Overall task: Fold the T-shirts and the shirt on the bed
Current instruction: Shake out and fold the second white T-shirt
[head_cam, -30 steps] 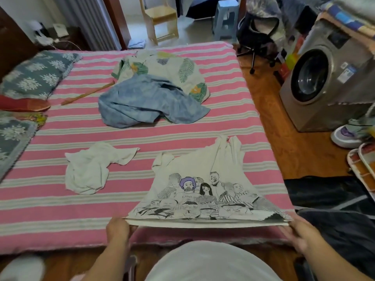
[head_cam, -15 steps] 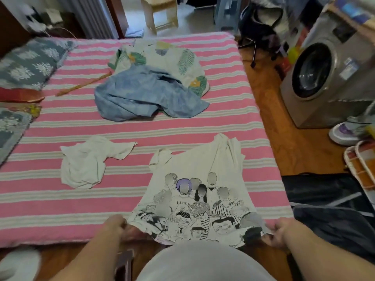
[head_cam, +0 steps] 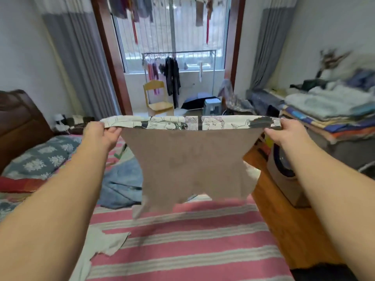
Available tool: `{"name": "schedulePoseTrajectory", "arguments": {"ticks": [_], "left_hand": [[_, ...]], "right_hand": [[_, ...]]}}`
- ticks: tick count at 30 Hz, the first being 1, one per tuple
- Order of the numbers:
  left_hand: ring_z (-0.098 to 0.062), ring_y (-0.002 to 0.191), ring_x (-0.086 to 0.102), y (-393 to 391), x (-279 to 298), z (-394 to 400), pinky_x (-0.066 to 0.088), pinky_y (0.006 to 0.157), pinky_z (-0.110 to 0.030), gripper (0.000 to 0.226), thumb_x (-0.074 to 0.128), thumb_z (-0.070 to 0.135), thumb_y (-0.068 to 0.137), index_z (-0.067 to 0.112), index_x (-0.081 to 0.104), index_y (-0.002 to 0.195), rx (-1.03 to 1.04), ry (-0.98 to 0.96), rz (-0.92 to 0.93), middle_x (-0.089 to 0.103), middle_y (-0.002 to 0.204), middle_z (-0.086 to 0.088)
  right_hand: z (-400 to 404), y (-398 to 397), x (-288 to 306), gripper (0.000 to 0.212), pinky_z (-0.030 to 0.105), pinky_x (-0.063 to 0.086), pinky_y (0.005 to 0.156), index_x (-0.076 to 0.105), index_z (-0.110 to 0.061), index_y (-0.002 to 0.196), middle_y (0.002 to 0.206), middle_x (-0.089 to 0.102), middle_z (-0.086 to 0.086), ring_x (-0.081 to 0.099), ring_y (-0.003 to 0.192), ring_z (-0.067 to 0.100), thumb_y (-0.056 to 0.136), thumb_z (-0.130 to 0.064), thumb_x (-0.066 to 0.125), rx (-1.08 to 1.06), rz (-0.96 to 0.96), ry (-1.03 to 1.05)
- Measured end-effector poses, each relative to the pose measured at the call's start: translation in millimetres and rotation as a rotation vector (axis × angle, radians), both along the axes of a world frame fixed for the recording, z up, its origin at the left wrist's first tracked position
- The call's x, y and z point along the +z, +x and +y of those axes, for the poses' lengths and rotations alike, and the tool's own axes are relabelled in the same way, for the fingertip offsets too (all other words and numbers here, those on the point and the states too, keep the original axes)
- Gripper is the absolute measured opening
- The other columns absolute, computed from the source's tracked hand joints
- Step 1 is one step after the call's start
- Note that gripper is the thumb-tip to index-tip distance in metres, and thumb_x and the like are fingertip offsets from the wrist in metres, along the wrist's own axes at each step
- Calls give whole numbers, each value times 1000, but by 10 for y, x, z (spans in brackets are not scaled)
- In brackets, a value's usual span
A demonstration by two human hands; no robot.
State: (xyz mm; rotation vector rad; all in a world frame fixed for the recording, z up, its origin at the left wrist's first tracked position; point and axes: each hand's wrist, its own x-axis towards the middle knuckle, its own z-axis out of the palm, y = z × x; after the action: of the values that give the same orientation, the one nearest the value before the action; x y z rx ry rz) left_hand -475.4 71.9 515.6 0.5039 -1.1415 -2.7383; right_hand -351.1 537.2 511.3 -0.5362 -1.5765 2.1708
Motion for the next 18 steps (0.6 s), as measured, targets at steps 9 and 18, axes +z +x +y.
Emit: {"name": "schedulePoseTrajectory", "arguments": {"ticks": [9, 18], "left_hand": [[-22, 86, 70, 697, -418, -63, 61, 68, -34, 27, 29, 12, 101, 12, 56, 99, 160, -50, -18, 67, 98, -10], [-28, 87, 69, 2071, -3500, -337, 63, 75, -43, 29, 38, -1, 93, 3, 62, 108, 121, -359, -706, 71, 99, -19]], "right_hand": [[53, 87, -548, 28, 42, 62, 65, 60, -8, 126, 120, 70, 17, 71, 103, 31, 99, -15, 61, -148, 101, -681], [48, 1358, -3550, 35, 34, 62, 79, 63, -11, 130, 120, 72, 7, 71, 104, 20, 95, -13, 61, -222, -536, -448]]}}
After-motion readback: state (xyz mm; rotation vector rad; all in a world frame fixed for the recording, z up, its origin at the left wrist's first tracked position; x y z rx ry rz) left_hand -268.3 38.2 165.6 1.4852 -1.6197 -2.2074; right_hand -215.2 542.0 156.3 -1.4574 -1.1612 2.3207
